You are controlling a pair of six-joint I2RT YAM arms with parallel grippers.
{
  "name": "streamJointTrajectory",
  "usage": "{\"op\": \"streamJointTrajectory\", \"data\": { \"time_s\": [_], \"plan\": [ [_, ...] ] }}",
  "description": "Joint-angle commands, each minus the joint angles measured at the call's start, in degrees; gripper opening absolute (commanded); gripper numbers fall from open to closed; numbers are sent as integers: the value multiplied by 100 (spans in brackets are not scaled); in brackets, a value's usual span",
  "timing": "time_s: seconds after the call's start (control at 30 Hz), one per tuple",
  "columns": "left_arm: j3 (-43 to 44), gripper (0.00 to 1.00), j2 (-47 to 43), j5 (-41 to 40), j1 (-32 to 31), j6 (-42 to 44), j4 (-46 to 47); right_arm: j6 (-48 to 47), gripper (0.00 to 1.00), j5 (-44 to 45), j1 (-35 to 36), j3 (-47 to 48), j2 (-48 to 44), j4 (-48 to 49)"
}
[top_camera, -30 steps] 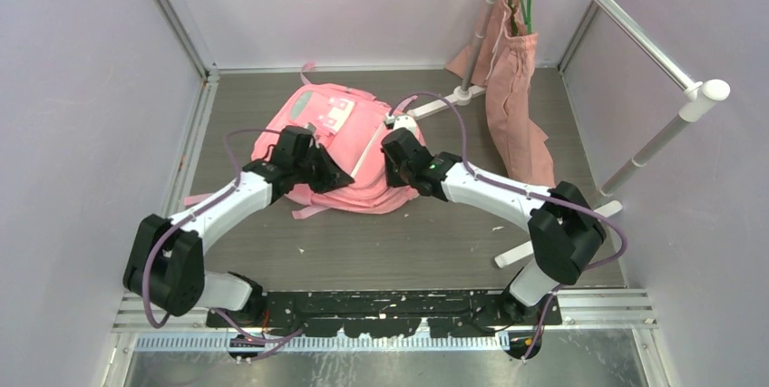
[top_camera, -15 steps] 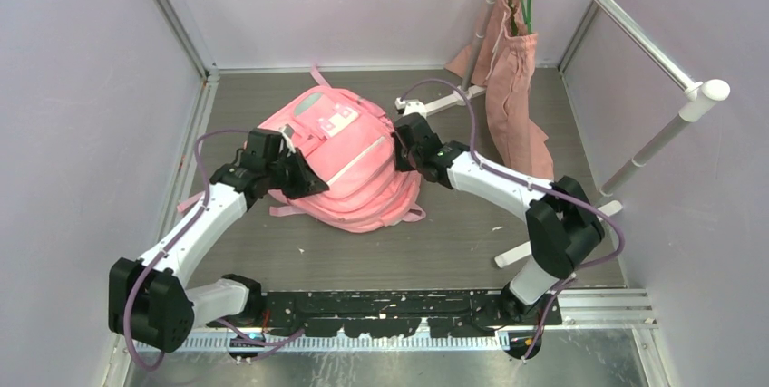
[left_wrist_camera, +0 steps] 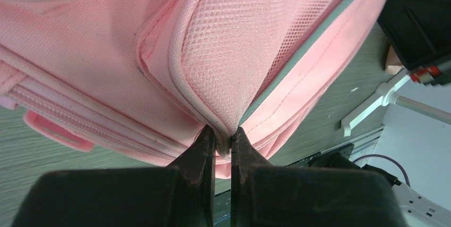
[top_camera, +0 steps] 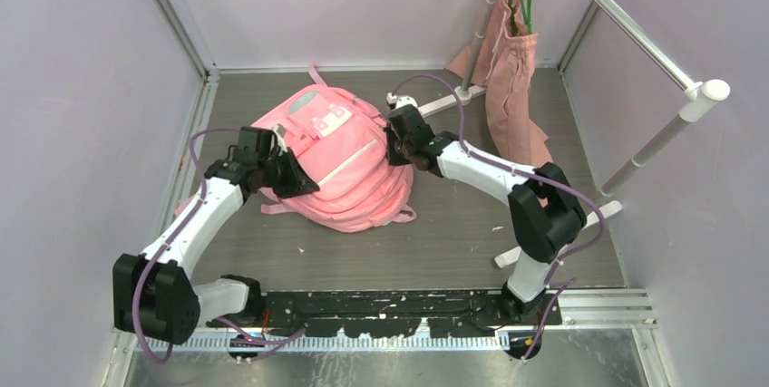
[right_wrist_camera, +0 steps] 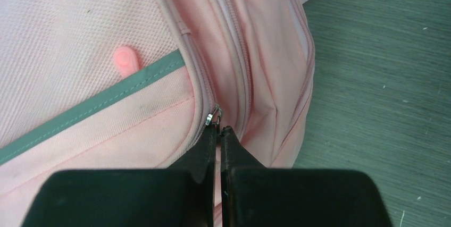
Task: Pack the student bag
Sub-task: Zip the student bag at the center of the board.
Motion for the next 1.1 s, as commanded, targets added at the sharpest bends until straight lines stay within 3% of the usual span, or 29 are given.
{"op": "streamJointTrajectory", "data": {
  "time_s": [0.0,0.23,0.37,0.43,0.47,0.63,0.77,0.93,1.07],
  "plan": [
    [668,0,279,-202,305,490,-189,95,1,-281,-44,-485,-850,-434],
    [2011,1,1090,-232,328,777,-536,208,1,-1032,930,-738,-1590,-1056],
    [2856,39,1357,94,291,994,-1260,320,1,-1165,1467,-505,-1293,-1136],
    [2888,54,1148,86,199,1021,-1437,455,1,-949,1482,-631,-1254,-796],
    [2787,57,972,64,163,979,-1457,469,1,-730,1472,-758,-1313,-584],
    [1536,58,-242,490,-13,-261,-905,202,1,-466,1182,-677,-1208,-670],
    [609,61,-813,-92,-666,-1381,-210,130,1,-509,971,-686,-1141,-642],
    [242,58,-511,-852,-1517,-2061,314,105,1,-518,932,-668,-1187,-665],
    [195,63,-127,-1663,-1910,-2383,573,125,1,-517,928,-683,-1258,-683]
  ]
}}
